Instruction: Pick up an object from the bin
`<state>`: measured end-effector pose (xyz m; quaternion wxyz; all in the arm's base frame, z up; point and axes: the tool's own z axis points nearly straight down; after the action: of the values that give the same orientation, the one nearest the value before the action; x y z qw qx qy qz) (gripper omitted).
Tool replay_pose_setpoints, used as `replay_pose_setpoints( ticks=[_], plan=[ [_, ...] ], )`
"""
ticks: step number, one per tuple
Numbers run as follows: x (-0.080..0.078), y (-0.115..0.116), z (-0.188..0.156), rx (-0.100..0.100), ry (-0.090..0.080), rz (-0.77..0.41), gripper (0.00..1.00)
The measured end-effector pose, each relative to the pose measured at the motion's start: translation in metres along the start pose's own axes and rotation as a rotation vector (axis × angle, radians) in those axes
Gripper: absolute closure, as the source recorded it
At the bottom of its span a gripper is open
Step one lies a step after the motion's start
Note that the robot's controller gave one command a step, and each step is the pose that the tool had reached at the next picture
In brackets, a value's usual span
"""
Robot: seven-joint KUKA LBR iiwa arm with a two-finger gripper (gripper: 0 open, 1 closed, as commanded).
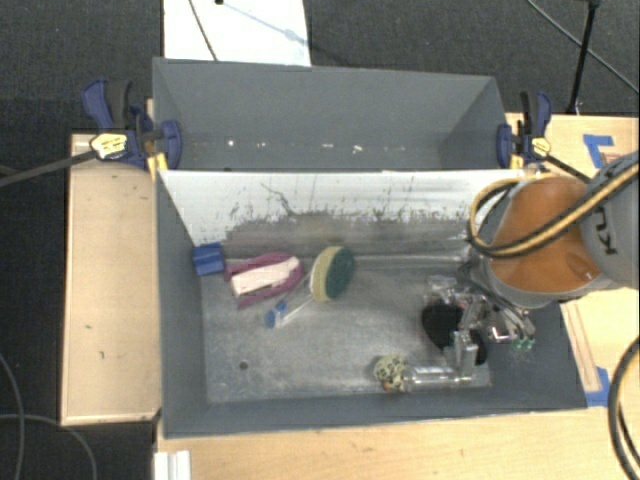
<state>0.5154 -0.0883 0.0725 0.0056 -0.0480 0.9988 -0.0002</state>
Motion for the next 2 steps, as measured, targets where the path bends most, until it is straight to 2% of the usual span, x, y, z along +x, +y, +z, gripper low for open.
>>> replay_pose_setpoints(
  ticks=[1,2],
  plan=[
    [0.001,0.000,0.001,0.000,0.003,-0.004,1.00],
    [-0.009,0.033,-0.111,0.000,0.001,-0.023,1.00]
  ],
)
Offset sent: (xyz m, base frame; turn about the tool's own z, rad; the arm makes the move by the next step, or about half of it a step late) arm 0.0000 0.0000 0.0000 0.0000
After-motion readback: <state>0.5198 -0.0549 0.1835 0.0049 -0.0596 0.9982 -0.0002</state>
